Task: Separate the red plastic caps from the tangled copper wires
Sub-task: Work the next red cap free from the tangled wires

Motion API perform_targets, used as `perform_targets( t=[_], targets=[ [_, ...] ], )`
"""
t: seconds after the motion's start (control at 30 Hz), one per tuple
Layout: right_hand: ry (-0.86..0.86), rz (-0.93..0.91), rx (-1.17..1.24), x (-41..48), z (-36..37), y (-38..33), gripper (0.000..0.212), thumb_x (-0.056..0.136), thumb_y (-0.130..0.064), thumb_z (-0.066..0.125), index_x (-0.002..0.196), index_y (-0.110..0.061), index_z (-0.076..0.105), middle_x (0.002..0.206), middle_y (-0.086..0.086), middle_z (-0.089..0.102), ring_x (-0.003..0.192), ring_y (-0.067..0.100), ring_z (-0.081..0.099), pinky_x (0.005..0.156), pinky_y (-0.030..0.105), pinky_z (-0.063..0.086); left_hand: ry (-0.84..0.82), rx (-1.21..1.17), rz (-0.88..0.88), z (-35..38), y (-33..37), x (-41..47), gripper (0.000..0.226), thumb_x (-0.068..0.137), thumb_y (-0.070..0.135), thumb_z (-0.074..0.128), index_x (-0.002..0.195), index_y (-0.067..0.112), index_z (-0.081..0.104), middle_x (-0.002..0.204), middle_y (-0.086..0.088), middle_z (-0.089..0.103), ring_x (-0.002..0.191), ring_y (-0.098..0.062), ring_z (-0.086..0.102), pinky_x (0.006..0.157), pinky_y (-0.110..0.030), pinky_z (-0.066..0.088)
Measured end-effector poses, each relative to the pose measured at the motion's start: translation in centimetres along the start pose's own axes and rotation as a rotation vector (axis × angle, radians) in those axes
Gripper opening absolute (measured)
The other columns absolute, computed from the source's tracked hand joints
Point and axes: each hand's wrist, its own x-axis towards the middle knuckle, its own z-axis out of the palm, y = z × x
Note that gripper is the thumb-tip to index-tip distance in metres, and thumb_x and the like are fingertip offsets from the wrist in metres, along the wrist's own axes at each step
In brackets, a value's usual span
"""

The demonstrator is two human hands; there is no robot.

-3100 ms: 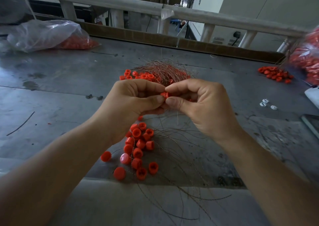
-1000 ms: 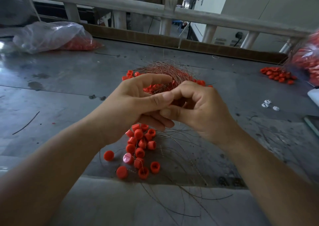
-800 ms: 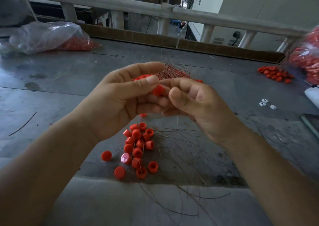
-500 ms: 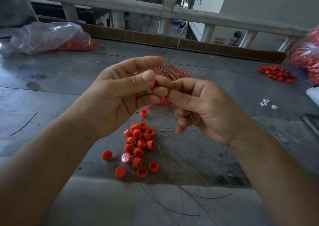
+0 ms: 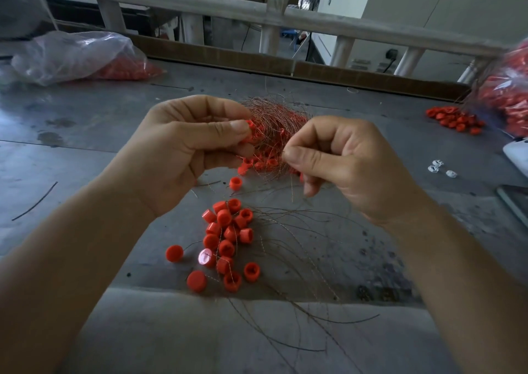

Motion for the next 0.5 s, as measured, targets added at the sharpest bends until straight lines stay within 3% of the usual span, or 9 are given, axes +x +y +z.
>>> perform_targets(
  t=[0.13,0.33,0.43,0.5],
  targets=[
    [-0.034,0.058,-0.160,0.1,-1.2,0.2,0.014,0.082,-0.006,0.063,0.069,-0.010,0.061,0.054,-0.002,0.056,0.045,0.006,0.052,0.045,0.018,0.046,0.028,0.149,-0.013,-1.0,0.3,0.3,0.016,0.053,0.012,0.065,0.068,0.012,0.068,0.056,0.000,0.064,0.046,-0.007,0.058,0.042,-0.015,0.045],
    [-0.249,0.275,-0.415,0.2,-1.8,1.2,0.018,0.081,-0.014,0.066,0.066,-0.023,0.063,0.056,-0.012,0.060,0.056,-0.002,0.057,0.056,0.012,0.048,-0.290,0.651,-0.177,-1.1,-0.4,0.1,0.022,0.044,0.032,0.071,0.062,0.021,0.072,0.055,0.004,0.064,0.046,0.002,0.051,0.042,-0.010,0.038],
    [-0.330,0.315,-0.612,0.2,-1.5,1.6,0.018,0.081,-0.024,0.068,0.065,-0.030,0.061,0.063,-0.017,0.060,0.064,-0.010,0.055,0.057,0.008,0.040,-0.359,0.745,-0.220,-1.1,-1.0,0.2,0.011,0.052,0.025,0.073,0.063,0.024,0.072,0.058,0.006,0.067,0.050,0.003,0.058,0.050,-0.007,0.043],
    [-0.354,0.330,-0.660,0.2,-1.3,1.7,0.019,0.081,-0.026,0.067,0.065,-0.031,0.060,0.067,-0.017,0.059,0.065,-0.010,0.054,0.057,0.009,0.037,-0.389,0.773,-0.242,-1.2,-1.2,0.3,0.015,0.050,0.030,0.072,0.064,0.026,0.073,0.061,0.006,0.068,0.054,0.002,0.060,0.055,-0.008,0.046]
  ],
)
